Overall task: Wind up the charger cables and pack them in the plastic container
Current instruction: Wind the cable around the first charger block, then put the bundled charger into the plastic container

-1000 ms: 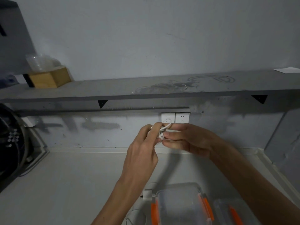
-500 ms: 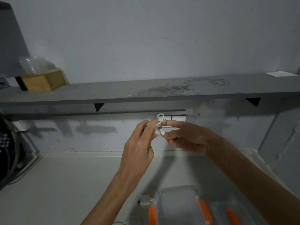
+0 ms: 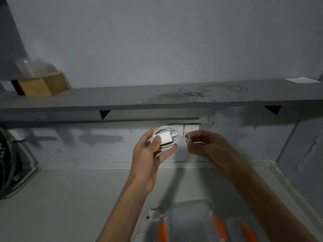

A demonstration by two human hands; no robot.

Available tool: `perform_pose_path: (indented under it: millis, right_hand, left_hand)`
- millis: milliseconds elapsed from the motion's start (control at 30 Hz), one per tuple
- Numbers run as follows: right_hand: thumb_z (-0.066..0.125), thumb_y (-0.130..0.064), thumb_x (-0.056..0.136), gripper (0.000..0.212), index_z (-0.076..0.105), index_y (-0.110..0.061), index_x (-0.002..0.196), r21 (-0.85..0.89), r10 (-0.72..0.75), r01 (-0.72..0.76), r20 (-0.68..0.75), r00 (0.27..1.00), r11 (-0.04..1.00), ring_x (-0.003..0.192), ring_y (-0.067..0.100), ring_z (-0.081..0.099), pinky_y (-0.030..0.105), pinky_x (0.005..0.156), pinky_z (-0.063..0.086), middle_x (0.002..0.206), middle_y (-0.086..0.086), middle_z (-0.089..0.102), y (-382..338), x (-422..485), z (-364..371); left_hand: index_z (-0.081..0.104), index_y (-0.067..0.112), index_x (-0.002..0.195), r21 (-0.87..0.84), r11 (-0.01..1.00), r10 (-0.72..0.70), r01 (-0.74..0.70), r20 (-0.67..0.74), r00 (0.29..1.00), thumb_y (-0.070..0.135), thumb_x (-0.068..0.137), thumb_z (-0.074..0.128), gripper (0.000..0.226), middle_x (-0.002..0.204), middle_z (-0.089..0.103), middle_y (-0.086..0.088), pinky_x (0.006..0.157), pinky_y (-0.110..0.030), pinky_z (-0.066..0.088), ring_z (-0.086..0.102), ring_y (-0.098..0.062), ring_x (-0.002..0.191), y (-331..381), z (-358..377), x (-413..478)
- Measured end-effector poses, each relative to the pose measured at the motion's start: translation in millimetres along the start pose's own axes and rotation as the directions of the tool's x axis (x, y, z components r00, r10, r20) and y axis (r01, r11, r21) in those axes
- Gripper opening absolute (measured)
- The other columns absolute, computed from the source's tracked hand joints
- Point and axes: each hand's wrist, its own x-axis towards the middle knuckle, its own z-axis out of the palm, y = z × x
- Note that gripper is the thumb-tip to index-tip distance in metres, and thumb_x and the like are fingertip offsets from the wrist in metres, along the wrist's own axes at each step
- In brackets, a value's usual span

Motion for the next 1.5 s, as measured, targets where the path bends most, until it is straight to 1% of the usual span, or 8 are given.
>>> perform_pose_path:
  millis: [333, 500, 700, 933, 1033, 1233, 1400, 1500]
  right_hand:
    - [0.068, -0.002, 0.069, 0.019, 0.070, -0.003, 0.088, 0.376, 0.047, -0.014, -0.079, 0.996, 0.926, 0.081, 0.018, 0.072, 0.021, 0.071, 0.058, 0.087, 0.011, 0.074, 12.4, -8.4, 2.2]
    - [0.064, -0.016, 0.072, 0.011, 0.075, -0.013, 0.074, 0.452, 0.166, -0.109, -0.089, 0.982, 0.885, 0.061, 0.008, 0.068, 0.014, 0.055, 0.056, 0.067, 0.003, 0.069, 15.6, -11.6, -0.9]
    - [0.062, -0.016, 0.076, 0.016, 0.078, -0.017, 0.073, 0.574, 0.212, -0.126, -0.087, 0.973, 0.809, 0.056, 0.001, 0.062, 0.010, 0.038, 0.041, 0.070, -0.004, 0.068, 25.1, -14.9, 9.4]
    - [0.067, -0.023, 0.086, 0.018, 0.075, -0.015, 0.099, 0.272, 0.201, -0.127, -0.262, 0.944, 0.954, 0.061, 0.003, 0.062, 0.016, 0.046, 0.036, 0.088, -0.003, 0.076, 34.3, -23.0, 14.3]
    - [0.067, -0.027, 0.086, 0.021, 0.074, -0.012, 0.098, 0.197, 0.167, -0.116, -0.266, 0.949, 0.974, 0.067, 0.006, 0.067, 0.018, 0.051, 0.040, 0.087, 0.000, 0.077, 36.3, -24.5, 14.4]
    - [0.065, -0.029, 0.087, 0.023, 0.075, -0.010, 0.096, 0.125, 0.112, -0.086, -0.219, 0.969, 0.988, 0.074, 0.011, 0.064, 0.021, 0.059, 0.046, 0.081, 0.004, 0.071, 46.2, -21.1, 17.6]
    - [0.062, -0.030, 0.089, 0.019, 0.077, -0.021, 0.096, -0.228, 0.163, -0.167, -0.039, 0.986, 0.959, 0.072, 0.010, 0.064, 0.020, 0.054, 0.049, 0.085, -0.001, 0.073, 55.1, -34.2, 26.6]
    - [0.060, -0.024, 0.091, 0.014, 0.073, -0.025, 0.095, -0.288, 0.142, -0.183, -0.155, 0.978, 0.940, 0.065, 0.007, 0.062, 0.017, 0.049, 0.046, 0.080, -0.002, 0.071, 72.4, -36.2, 29.0]
  left_hand:
    - [0.064, 0.013, 0.122, 0.200, 0.962, 0.190, -0.188, 0.009, 0.982, -0.002, 0.095, 0.051, 0.033, 0.120, 0.069, -0.008, 0.084, -0.030, 0.059, 0.068, -0.023, 0.108, -20.9, 21.7, -7.8]
    - [0.063, 0.015, 0.125, 0.319, 0.911, 0.260, -0.263, 0.051, 0.964, -0.001, 0.094, 0.054, 0.036, 0.121, 0.068, -0.005, 0.088, -0.034, 0.058, 0.068, -0.017, 0.106, -25.0, 22.1, -10.2]
    - [0.060, 0.016, 0.129, 0.460, 0.832, 0.314, -0.311, 0.072, 0.947, 0.005, 0.093, 0.058, 0.038, 0.115, 0.070, 0.001, 0.092, -0.038, 0.057, 0.068, -0.012, 0.103, -30.4, 23.9, -10.2]
    - [0.055, 0.028, 0.133, 0.660, 0.654, 0.400, -0.369, 0.112, 0.910, 0.008, 0.093, 0.059, 0.045, 0.104, 0.057, 0.022, 0.087, -0.012, 0.050, 0.058, 0.009, 0.100, -39.9, 14.8, -9.2]
    - [0.055, 0.031, 0.132, 0.678, 0.647, 0.383, -0.350, 0.108, 0.917, 0.010, 0.093, 0.060, 0.045, 0.102, 0.057, 0.022, 0.087, -0.017, 0.051, 0.057, 0.010, 0.097, -44.4, 8.4, -6.7]
    - [0.058, 0.025, 0.131, 0.572, 0.760, 0.323, -0.309, 0.080, 0.943, 0.010, 0.094, 0.059, 0.040, 0.114, 0.065, 0.010, 0.091, -0.029, 0.056, 0.065, -0.008, 0.103, -47.1, -4.9, -3.4]
    - [0.062, 0.021, 0.126, 0.400, 0.901, 0.205, -0.168, -0.051, 0.977, 0.010, 0.093, 0.060, 0.035, 0.125, 0.064, 0.000, 0.082, -0.027, 0.060, 0.066, -0.016, 0.109, -47.7, -31.3, 11.6]
    - [0.059, 0.022, 0.128, 0.349, 0.931, 0.136, -0.107, -0.060, 0.989, 0.010, 0.092, 0.061, 0.038, 0.128, 0.060, -0.002, 0.082, -0.028, 0.060, 0.064, -0.021, 0.112, -54.8, -46.3, 12.6]
